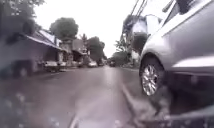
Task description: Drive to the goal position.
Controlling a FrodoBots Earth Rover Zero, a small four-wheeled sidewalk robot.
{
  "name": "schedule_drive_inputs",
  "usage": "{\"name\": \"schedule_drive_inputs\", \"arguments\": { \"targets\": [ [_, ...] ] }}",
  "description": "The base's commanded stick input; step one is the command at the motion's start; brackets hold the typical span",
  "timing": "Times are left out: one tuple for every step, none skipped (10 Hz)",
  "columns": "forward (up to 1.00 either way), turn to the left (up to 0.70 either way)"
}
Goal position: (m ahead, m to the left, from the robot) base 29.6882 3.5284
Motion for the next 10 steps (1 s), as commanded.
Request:
{"name": "schedule_drive_inputs", "arguments": {
  "targets": [
    [1.0,0.0],
    [1.0,0.0],
    [1.0,0.0],
    [1.0,0.0],
    [1.0,0.0],
    [1.0,0.0],
    [1.0,0.0],
    [1.0,0.0],
    [1.0,0.0],
    [1.0,0.0]
  ]
}}
